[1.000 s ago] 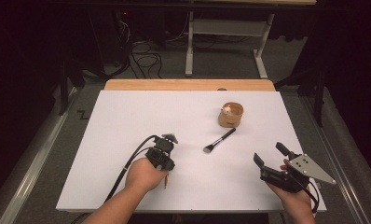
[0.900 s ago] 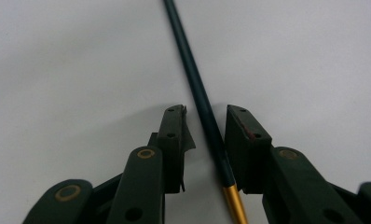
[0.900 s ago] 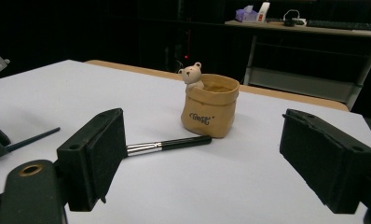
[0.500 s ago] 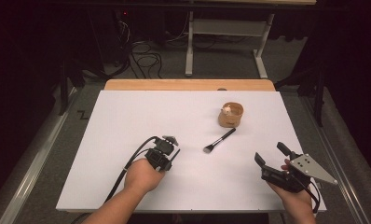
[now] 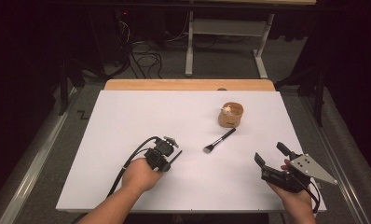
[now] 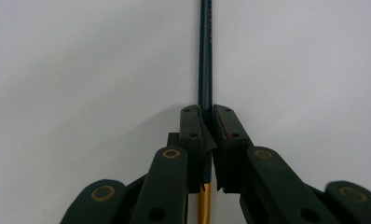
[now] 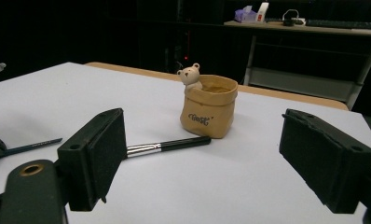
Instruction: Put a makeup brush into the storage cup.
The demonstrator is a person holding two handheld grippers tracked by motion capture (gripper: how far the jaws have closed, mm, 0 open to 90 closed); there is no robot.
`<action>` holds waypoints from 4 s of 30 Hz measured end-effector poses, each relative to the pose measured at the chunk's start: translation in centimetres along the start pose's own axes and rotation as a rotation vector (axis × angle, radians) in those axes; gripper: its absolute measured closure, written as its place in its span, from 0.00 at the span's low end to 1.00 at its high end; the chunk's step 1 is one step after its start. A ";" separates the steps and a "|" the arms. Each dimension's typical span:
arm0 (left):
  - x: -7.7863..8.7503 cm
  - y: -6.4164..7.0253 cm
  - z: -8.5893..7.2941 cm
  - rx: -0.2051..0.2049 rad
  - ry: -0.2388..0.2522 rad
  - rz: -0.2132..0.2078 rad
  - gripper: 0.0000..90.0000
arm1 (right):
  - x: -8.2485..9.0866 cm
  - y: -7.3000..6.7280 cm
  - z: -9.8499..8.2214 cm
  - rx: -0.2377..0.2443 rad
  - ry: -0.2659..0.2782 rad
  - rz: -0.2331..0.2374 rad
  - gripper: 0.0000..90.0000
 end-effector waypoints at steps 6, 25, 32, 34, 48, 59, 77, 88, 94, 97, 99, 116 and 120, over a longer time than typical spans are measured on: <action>0.6 -0.3 -0.5 -0.081 -0.002 -0.018 0.92 | -0.1 0.0 -0.1 -0.007 -0.001 0.001 0.17; 4.5 -1.2 -1.3 -0.244 0.012 -0.034 0.92 | -0.7 -0.9 -0.2 0.013 -0.009 0.041 0.18; 5.7 -1.6 -1.4 -0.272 0.005 -0.045 0.92 | -0.9 -1.4 -0.4 0.022 -0.025 0.055 0.18; 5.7 -1.6 -1.4 -0.279 0.008 -0.049 0.92 | -1.0 -1.6 -0.4 0.023 -0.031 0.061 0.18; 5.5 -0.1 -1.3 -0.338 -0.001 -0.078 0.92 | -3.8 -5.8 -0.6 0.162 -0.128 0.180 0.24; 5.9 0.3 -1.4 -0.351 0.004 -0.089 0.92 | -5.0 -8.2 0.3 0.284 -0.203 0.266 0.19; 6.4 1.5 -0.5 -0.370 -0.023 -0.075 0.92 | -5.6 -11.0 0.8 0.575 -0.258 0.305 0.32; 6.8 2.1 0.0 -0.382 -0.026 -0.074 0.92 | -5.4 -12.0 1.0 0.684 -0.183 0.247 0.37; 6.6 2.5 0.1 -0.386 -0.033 -0.078 0.92 | -5.6 -12.3 1.2 0.730 -0.168 0.246 0.41; 6.5 2.8 0.3 -0.389 -0.032 -0.081 0.92 | -5.9 -12.5 0.9 0.770 -0.181 0.249 0.43; 6.3 3.0 0.5 -0.393 -0.036 -0.081 0.92 | -6.1 -12.6 0.7 0.789 -0.190 0.249 0.44; 6.5 4.3 1.3 -0.432 -0.026 -0.112 0.92 | -6.8 -13.9 -0.6 0.870 -0.232 0.310 0.56; 6.7 4.4 1.4 -0.438 -0.027 -0.119 0.92 | -6.7 -14.1 -0.7 0.880 -0.218 0.316 0.59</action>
Point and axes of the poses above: each handheld gripper's, and its own axes: x roughly backward along the jaws, z roughly out of its top, y roughly to its right, the point moved 2 cm from there along -x, roughly forward along the jaws, and after that the axes turned 1 degree about x, right-handed, at the moved point
